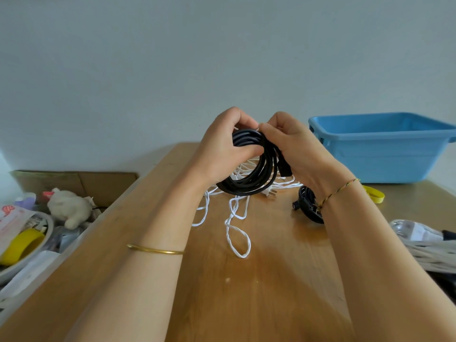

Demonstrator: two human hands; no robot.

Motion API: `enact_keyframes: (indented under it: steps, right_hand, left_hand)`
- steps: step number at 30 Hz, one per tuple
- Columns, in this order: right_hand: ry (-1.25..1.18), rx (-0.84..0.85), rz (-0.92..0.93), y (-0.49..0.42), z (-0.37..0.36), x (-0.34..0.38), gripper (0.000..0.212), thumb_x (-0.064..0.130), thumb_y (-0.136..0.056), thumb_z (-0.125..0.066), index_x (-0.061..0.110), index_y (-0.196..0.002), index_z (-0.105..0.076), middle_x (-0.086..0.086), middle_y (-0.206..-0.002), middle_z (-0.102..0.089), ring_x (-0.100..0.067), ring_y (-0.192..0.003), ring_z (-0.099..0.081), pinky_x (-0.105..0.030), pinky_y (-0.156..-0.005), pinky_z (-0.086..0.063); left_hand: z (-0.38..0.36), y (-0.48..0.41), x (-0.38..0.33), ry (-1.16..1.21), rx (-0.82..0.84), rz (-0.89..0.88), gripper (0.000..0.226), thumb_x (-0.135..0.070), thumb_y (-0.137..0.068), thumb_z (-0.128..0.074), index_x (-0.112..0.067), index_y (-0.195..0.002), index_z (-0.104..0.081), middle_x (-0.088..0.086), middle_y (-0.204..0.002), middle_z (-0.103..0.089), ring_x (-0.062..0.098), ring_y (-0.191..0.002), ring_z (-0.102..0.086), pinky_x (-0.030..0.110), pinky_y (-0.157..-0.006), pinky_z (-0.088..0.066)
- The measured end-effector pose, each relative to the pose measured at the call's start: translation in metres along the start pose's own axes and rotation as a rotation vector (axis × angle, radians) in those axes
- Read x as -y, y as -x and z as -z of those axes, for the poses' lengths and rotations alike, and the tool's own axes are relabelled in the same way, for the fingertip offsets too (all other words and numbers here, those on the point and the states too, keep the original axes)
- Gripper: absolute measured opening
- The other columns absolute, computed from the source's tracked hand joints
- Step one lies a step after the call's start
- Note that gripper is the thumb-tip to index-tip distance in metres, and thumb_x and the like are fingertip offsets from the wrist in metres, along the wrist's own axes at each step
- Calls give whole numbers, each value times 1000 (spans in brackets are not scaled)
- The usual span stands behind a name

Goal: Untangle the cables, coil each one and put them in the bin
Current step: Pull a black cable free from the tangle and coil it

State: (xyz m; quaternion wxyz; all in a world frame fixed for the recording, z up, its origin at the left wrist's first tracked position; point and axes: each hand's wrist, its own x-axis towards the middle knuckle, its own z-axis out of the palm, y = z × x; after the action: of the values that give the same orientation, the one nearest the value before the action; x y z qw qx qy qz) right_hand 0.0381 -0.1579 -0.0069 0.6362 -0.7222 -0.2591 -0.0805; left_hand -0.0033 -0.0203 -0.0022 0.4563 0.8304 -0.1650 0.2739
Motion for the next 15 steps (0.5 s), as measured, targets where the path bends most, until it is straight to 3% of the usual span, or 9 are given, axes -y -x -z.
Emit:
enact_keyframes:
  steps: [5, 9, 15]
  right_hand:
    - [-18, 85, -35, 4, -2, 3, 17, 14, -100, -41, 9, -84, -41, -12, -61, -52, -17, -47, -51, -24, -43, -43]
    - [5, 113, -46, 5, -4, 3, 8, 11, -100, -36, 9, -94, -40, -11, -56, -51, -17, -41, -48, -26, -40, -43]
    - [14, 109, -142, 6, -3, 1, 17, 12, -100, -36, 8, -86, -43, -10, -56, -53, -19, -41, -49, -27, -41, -47]
  left_hand:
    - [-2, 2, 0, 41, 65, 46, 30, 3, -79, -71, -9, -99, -53, -2, -79, -56, -8, -47, -53, 4, -48, -37]
    - [-3, 2, 3, 52, 45, 75, 28, -1, -80, -71, -12, -97, -51, -3, -78, -58, -8, -46, -52, 6, -47, -36]
    - [-8, 3, 6, 79, 69, 148, 29, -3, -82, -70, -18, -88, -46, 0, -73, -58, 1, -39, -46, 17, -41, -37]
